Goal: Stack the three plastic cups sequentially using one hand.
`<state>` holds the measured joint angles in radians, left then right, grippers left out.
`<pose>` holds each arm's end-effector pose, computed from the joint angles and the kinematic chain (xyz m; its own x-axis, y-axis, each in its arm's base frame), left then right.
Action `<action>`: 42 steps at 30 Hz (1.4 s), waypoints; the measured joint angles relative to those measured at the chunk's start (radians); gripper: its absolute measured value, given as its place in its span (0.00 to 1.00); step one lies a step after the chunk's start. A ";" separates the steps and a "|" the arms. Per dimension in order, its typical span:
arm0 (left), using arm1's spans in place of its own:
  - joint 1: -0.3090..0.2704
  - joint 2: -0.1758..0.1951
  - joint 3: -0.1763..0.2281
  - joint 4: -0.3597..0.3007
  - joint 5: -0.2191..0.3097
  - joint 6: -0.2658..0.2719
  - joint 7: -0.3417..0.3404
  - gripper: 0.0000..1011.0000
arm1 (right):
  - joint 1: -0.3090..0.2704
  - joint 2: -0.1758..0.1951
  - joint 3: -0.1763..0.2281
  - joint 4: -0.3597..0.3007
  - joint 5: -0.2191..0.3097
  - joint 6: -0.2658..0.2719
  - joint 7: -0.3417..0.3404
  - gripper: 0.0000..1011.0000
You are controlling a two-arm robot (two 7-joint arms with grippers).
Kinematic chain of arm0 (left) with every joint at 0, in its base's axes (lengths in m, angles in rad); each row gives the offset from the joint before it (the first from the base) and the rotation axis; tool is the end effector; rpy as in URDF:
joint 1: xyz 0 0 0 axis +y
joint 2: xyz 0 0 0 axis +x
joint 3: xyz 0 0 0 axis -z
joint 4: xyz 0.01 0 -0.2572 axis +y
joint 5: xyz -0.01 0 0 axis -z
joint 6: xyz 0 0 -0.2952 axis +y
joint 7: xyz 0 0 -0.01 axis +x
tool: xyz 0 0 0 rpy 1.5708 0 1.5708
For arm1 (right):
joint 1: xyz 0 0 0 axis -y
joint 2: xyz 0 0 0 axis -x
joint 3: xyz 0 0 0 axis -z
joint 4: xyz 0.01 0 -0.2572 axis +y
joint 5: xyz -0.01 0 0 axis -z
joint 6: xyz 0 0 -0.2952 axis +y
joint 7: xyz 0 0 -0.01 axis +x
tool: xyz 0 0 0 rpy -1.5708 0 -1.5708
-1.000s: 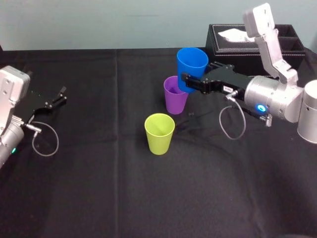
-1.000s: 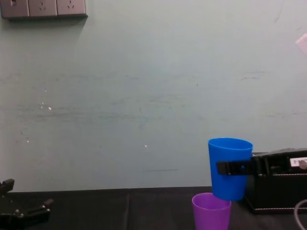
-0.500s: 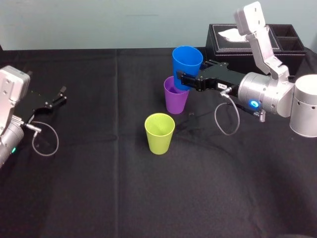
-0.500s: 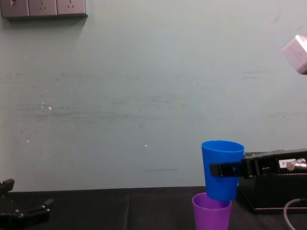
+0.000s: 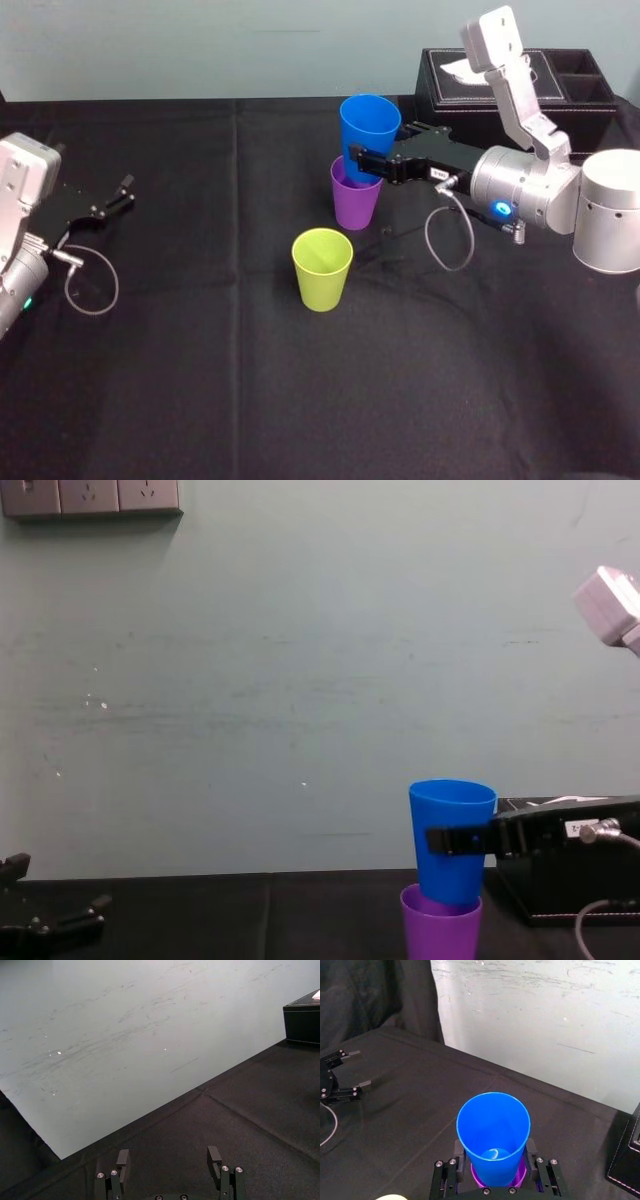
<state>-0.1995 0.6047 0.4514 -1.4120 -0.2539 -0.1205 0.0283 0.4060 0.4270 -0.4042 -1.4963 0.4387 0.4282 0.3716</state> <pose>0.3399 0.0676 -0.2732 0.2923 0.8803 0.3737 -0.9553 0.2873 0.0703 0.3892 -0.0083 -0.1797 0.6275 -0.7786 -0.0088 0.7440 0.6029 -0.2880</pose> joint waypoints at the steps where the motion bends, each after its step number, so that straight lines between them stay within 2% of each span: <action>1: 0.000 0.000 0.000 0.000 0.000 0.000 0.000 1.00 | 0.003 -0.002 -0.003 0.007 0.001 -0.004 0.000 0.70; 16: 0.000 0.000 0.000 0.000 0.000 0.000 0.000 1.00 | 0.019 -0.007 -0.028 0.050 0.009 -0.025 0.006 0.70; 42: 0.000 0.000 0.000 0.000 0.000 0.000 0.000 1.00 | 0.010 -0.006 -0.038 0.077 0.003 -0.051 0.011 0.70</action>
<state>-0.1996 0.6047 0.4514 -1.4120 -0.2539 -0.1205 0.0283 0.4156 0.4210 -0.4422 -1.4194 0.4417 0.3770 0.3826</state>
